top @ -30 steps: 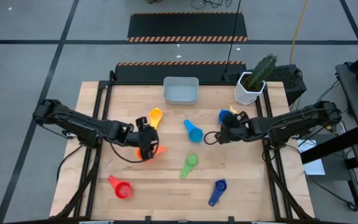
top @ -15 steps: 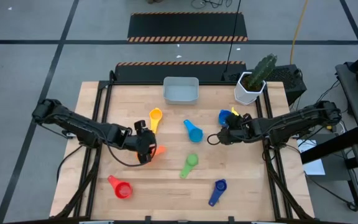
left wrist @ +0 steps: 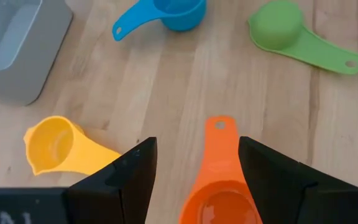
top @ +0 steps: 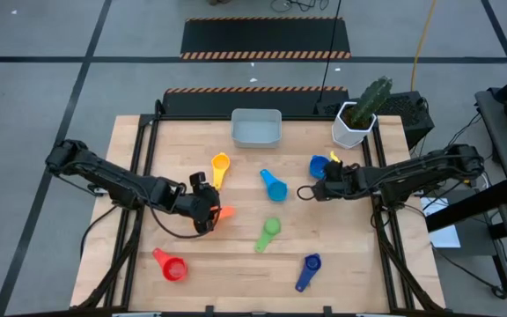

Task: Nest measuring cups in basket
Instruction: Stack the blue measuring cup into the orange measuring cup

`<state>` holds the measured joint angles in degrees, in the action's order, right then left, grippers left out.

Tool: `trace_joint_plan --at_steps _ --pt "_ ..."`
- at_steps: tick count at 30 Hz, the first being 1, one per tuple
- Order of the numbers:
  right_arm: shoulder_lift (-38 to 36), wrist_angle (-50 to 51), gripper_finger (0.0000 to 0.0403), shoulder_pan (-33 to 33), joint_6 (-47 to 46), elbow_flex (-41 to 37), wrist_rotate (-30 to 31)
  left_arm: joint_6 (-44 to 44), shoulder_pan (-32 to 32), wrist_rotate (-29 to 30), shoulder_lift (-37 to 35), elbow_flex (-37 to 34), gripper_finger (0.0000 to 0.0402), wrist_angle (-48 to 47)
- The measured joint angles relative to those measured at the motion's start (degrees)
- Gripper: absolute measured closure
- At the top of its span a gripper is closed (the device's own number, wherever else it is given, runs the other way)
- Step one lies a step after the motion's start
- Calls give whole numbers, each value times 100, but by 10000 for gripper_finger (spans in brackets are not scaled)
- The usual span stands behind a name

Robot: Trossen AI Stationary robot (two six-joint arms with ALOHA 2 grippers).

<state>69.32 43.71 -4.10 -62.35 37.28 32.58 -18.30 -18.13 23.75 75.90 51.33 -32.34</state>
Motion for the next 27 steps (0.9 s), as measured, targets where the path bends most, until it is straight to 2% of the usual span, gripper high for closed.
trace_joint_plan --at_steps 10,18,22,27 --pt "0 -1087 101 328 630 -591 -578 52 -2 -72 2 9 172 271" --pt "0 -1501 102 450 994 -959 -567 82 -2 -79 2 9 172 372" --pt "0 -1681 121 464 1055 -1160 -584 167 -2 -127 2 9 172 503" --pt "-7 -1973 163 464 1166 -1328 -602 223 -32 -166 2 9 172 560"
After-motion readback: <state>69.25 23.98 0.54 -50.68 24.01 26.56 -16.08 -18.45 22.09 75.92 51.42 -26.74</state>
